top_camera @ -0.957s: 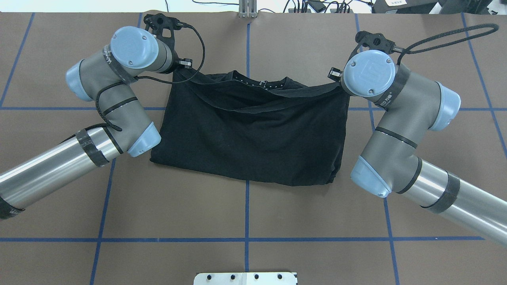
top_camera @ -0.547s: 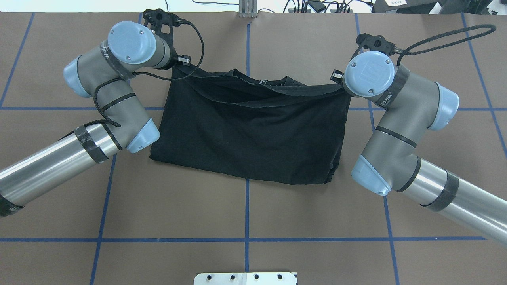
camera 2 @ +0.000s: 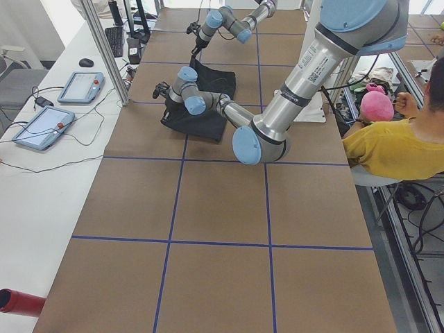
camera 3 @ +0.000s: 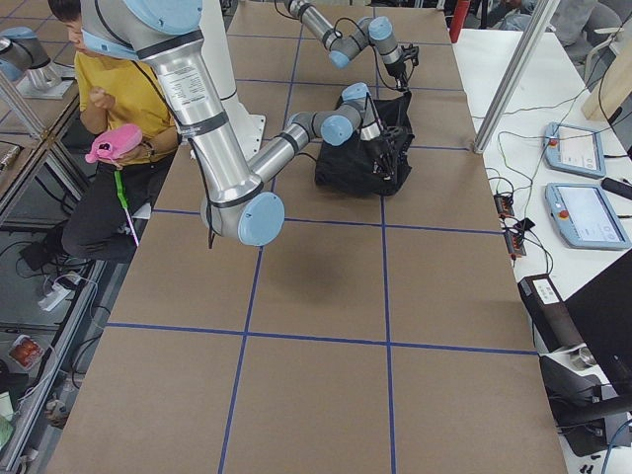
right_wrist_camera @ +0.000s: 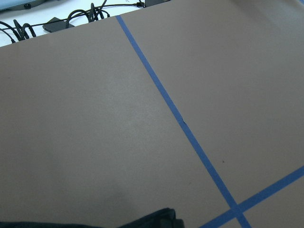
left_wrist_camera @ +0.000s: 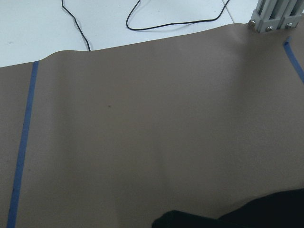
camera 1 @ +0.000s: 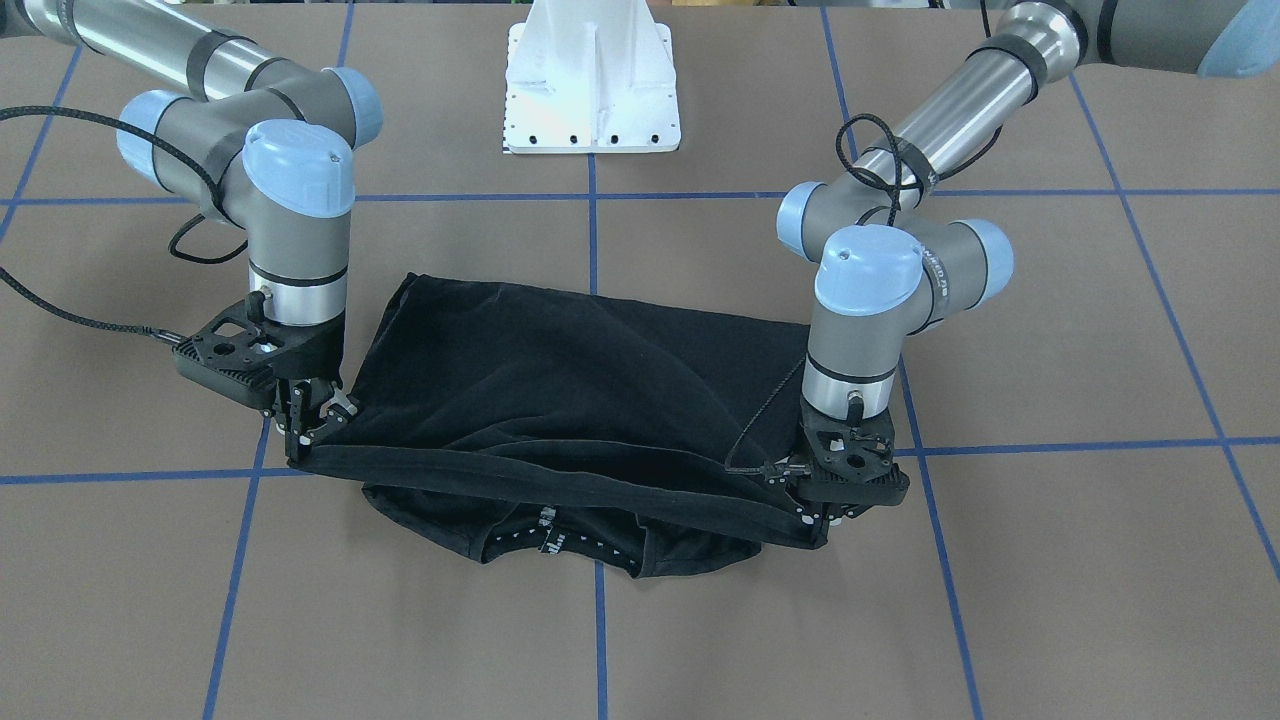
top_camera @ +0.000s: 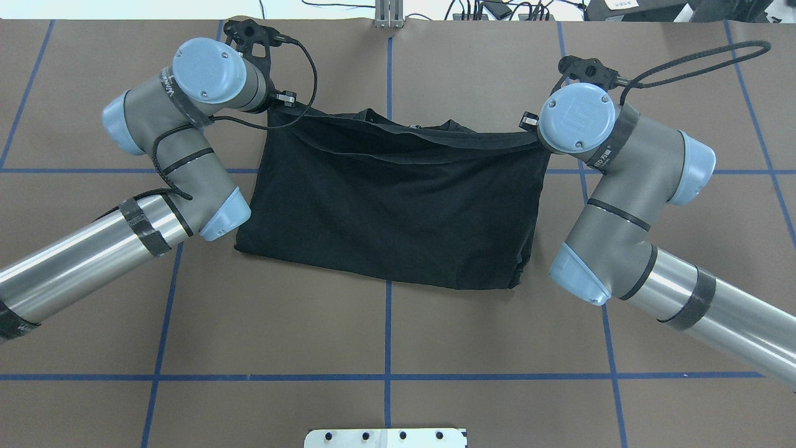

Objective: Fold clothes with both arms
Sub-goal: 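Lay the hem down near the collar and open both grippers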

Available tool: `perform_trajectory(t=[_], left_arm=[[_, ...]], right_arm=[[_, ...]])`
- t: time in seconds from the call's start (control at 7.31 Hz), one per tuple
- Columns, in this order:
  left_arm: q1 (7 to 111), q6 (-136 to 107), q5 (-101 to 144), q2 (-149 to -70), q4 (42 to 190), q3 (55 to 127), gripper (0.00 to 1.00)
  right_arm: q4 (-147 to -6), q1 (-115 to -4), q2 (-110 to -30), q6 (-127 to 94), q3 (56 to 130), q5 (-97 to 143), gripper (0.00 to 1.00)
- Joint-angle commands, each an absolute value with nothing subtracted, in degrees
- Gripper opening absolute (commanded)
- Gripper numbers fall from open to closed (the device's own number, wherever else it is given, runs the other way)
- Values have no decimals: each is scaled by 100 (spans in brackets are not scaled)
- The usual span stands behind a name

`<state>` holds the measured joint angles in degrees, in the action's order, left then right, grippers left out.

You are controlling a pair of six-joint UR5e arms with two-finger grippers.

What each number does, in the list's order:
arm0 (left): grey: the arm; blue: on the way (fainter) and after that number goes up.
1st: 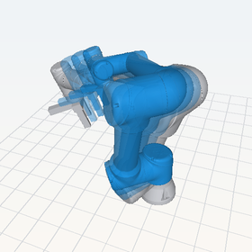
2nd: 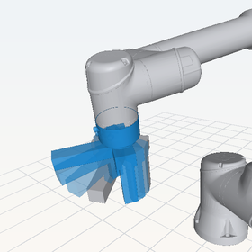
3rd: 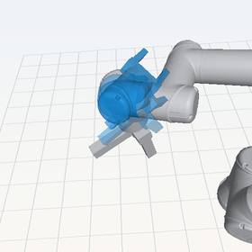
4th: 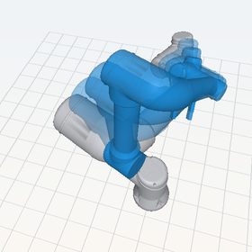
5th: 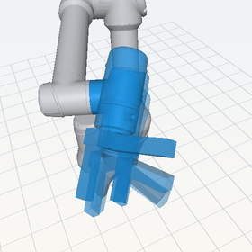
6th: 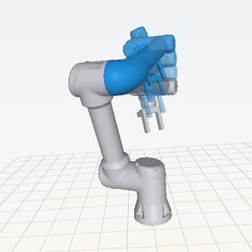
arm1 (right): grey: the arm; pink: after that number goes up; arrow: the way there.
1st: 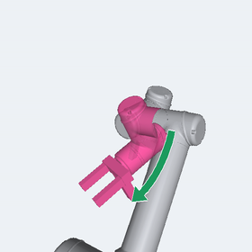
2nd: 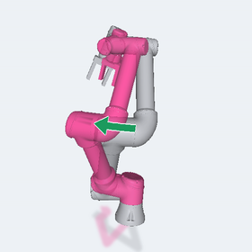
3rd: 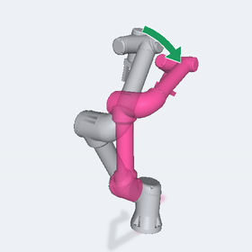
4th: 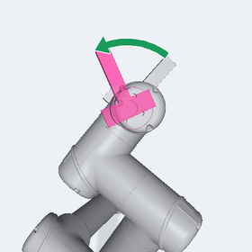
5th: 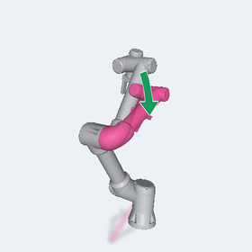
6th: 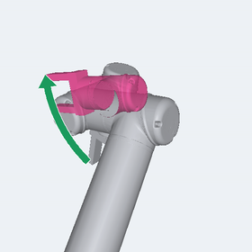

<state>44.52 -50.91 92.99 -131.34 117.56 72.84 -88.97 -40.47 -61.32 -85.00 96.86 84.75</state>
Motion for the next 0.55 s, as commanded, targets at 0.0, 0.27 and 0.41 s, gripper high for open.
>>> perform_trajectory(t=[0.0,0.27,0.41], left_arm=[[4447,-5098,9299,-13166,11760,7198,22],[4430,-5071,9316,-13131,12090,7242,100],[4438,-4732,9369,-13096,12433,7286,100]], right_arm=[[-8895,-4034,-6108,-8499,9589,8481,4],[-8894,-4025,-6030,-8490,9536,8507,100],[-8886,-4112,-5968,-8177,9614,8891,100]])
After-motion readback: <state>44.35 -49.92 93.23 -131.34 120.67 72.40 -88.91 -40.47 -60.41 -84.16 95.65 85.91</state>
